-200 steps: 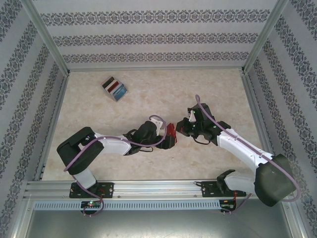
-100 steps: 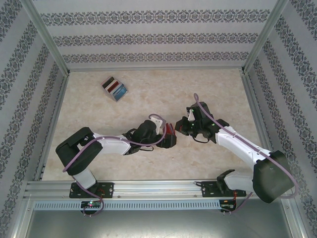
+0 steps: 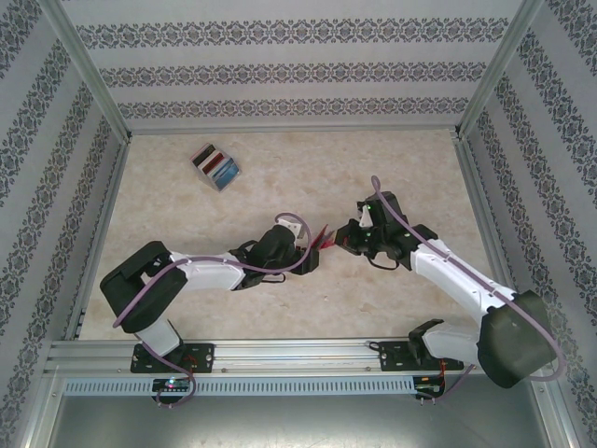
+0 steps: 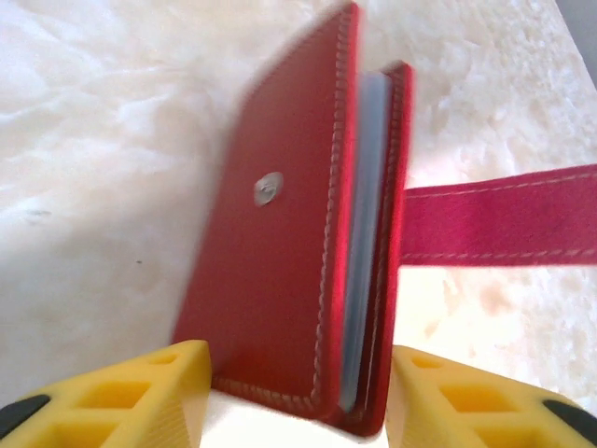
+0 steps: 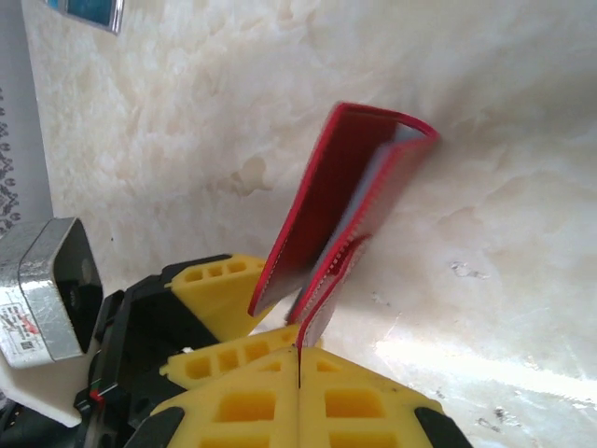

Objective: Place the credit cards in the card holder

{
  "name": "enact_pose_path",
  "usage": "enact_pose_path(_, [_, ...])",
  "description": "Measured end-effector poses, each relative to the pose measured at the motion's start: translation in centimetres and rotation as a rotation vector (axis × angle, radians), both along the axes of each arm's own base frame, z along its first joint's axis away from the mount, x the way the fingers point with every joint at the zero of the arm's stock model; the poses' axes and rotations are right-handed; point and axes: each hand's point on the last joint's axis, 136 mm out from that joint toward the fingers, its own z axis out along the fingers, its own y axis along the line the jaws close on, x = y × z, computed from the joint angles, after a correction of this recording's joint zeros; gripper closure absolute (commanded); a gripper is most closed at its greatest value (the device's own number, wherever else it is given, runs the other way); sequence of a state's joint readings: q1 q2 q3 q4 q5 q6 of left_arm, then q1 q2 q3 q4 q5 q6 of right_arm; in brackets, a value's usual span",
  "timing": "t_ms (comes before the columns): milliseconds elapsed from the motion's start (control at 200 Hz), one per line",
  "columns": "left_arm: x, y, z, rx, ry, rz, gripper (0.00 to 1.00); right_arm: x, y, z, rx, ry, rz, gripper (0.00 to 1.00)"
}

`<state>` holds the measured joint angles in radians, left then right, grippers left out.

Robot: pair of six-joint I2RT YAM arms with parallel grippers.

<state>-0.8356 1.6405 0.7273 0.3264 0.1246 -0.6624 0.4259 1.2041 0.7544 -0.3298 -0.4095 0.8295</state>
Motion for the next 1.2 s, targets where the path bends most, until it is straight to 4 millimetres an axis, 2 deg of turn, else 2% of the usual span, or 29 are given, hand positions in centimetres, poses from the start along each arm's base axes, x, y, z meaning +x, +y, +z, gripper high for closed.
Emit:
enact_pose_path(155, [0.2,1.6,-0.2,0.044,-0.002,0.047,0.61,-0.2,-1.2,-0.4,-0.025,-0.002,-0.004,1.00])
enact_pose_path(225, [0.6,2.4,-0.3,0.058,0.002,0.070,0.60,-0.4,-1.5,-0.7,-0.042,0.001,0.009,1.00])
enact_pose_path(300, [1.0,3.0,-0.5,0.065,0.013,0.090,0.42,-0.7,-1.6,-1.0,-0.060,0.001,0.031,1.00])
enact_pose_path(425, [1.4,3.6,-0.7,0.072,0.026,0.094,0.21,-1.3,-1.8,-1.4,-0.081,0.007,0.070,1.00])
enact_pose_path(515, [1.7,2.9,0.0,0.050,0.024,0.058,0.12,-1.6,-1.8,-1.9,-0.090,0.019,0.096,1.00])
enact_pose_path(595, [1.6,1.5,1.2,0.010,0.013,-0.009,0.07,-1.8,-1.7,-2.1,-0.092,0.025,0.112,1.00])
enact_pose_path(699, [1.2,0.2,2.0,-0.029,0.001,-0.083,0.06,-2.1,-1.5,-2.2,-0.087,0.030,0.133,1.00])
enact_pose_path(839, [0.7,-1.1,1.7,-0.021,0.004,-0.172,0.06,-2.2,-1.3,-2.1,-0.070,0.032,0.152,1.00])
enact_pose_path(1009, [1.7,-2.6,1.8,0.052,-0.034,-0.229,0.11,-2.2,-1.4,-2.1,-0.051,0.038,0.162,1.00])
enact_pose_path(1199, [3.1,-2.9,0.9,0.145,-0.056,-0.249,0.17,-2.5,-1.1,-2.0,-0.031,0.053,0.180,1.00])
